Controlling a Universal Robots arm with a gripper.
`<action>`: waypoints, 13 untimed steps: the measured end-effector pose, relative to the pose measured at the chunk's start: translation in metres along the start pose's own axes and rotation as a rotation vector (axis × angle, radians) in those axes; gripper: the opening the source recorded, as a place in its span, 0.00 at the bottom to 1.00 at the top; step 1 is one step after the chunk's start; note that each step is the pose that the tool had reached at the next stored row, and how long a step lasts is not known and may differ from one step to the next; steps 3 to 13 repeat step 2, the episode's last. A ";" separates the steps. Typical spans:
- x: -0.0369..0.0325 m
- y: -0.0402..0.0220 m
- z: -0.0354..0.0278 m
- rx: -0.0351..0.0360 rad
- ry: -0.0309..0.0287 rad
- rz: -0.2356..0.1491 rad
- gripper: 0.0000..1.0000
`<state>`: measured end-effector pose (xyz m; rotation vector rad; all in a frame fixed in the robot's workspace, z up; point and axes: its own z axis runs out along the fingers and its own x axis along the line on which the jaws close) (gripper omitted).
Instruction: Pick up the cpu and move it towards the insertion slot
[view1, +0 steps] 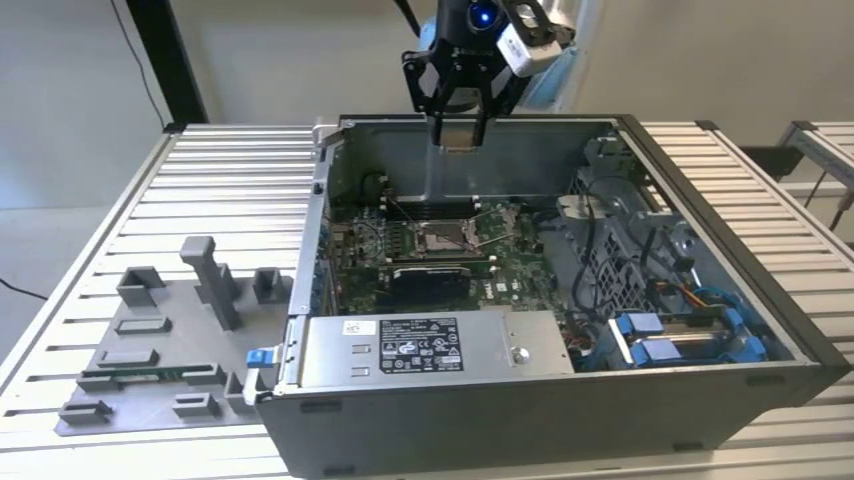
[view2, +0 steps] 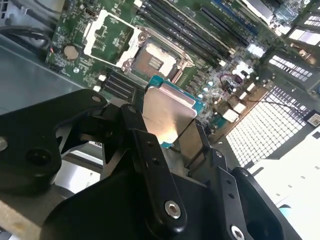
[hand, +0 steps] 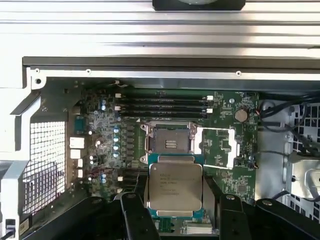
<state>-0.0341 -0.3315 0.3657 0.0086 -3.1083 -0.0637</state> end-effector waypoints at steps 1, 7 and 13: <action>0.0000 0.0001 0.0000 -0.0001 -0.0001 0.000 0.00; 0.0000 0.0002 0.0000 0.0000 0.0000 0.000 0.00; 0.0000 0.0002 0.0000 0.0000 0.0000 0.000 0.00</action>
